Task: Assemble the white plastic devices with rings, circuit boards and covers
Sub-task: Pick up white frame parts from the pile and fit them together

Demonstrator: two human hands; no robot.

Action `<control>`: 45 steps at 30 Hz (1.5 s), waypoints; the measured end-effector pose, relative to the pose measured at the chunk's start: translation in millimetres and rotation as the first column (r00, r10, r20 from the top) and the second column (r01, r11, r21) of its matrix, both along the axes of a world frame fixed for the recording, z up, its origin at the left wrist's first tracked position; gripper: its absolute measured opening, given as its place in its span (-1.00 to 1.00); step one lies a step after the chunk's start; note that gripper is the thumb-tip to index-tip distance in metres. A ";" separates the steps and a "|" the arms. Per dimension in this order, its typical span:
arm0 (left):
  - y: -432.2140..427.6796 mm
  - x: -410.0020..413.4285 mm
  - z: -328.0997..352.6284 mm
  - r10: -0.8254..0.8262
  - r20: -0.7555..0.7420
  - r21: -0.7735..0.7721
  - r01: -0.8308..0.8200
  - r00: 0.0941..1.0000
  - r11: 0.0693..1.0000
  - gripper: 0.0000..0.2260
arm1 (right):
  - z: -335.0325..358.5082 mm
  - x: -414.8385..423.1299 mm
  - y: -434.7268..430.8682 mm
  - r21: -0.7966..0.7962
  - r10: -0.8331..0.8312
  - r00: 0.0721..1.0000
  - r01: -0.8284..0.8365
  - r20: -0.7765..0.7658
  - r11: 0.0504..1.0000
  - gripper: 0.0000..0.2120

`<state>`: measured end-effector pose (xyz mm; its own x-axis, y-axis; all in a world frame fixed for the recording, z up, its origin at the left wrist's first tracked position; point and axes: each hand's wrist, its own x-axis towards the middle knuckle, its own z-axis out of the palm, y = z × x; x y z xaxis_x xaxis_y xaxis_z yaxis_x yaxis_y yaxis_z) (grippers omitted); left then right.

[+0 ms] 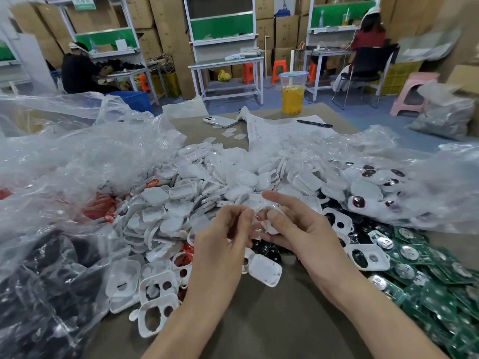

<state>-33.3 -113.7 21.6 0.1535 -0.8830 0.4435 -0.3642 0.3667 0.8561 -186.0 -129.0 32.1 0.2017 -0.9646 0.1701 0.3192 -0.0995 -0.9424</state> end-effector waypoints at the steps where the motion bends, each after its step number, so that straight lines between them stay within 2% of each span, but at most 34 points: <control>1: -0.5 -0.6 -0.2 0.007 -0.005 0.002 -0.007 1.000 1.000 -0.89 | 0.6 0.1 0.3 -0.002 0.003 1.000 -0.003 -0.010 1.000 -0.73; 7: 0.8 -3.9 -0.1 -0.047 -0.082 0.013 0.048 0.996 0.999 -0.89 | 1.2 -0.4 2.3 -0.013 -0.003 0.997 0.002 -0.079 1.000 -0.73; 12: 4.1 -1.5 3.3 -0.096 -0.123 0.046 0.102 0.988 0.994 -0.91 | 3.8 -4.6 1.3 -0.076 -0.082 0.990 0.074 -0.117 0.994 -0.74; 17: 5.3 1.8 7.5 -0.143 -0.151 0.063 0.153 0.978 0.986 -0.95 | 5.1 -6.9 1.3 -0.109 -0.052 0.996 0.044 -0.079 0.993 -0.70; 22: 5.2 4.9 11.2 -0.227 -0.238 0.062 0.248 0.944 0.967 -0.95 | 3.9 -8.7 0.2 -0.079 -0.021 0.998 0.016 -0.064 0.997 -0.67; 27: 4.5 8.7 11.4 -0.287 -0.254 0.086 0.317 0.924 0.945 -0.93 | 4.3 -10.0 0.3 -0.070 -0.009 0.998 0.005 -0.059 0.998 -0.65; 30: 4.0 9.6 10.7 -0.297 -0.251 0.092 0.328 0.921 0.940 -0.89 | 5.2 -10.5 1.0 -0.071 -0.004 0.999 0.001 -0.052 0.997 -0.66; 45: 3.4 7.5 9.8 -0.334 -0.263 0.109 0.372 0.905 0.922 -0.93 | 1.1 -13.9 -2.5 0.037 0.117 0.993 -0.118 0.016 0.992 -0.61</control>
<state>-25.7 -110.3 31.3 -0.0978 -0.9525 0.2884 -0.0170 0.2913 0.9565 -199.9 -131.6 33.2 0.3119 -0.9401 0.1373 0.3395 -0.0247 -0.9403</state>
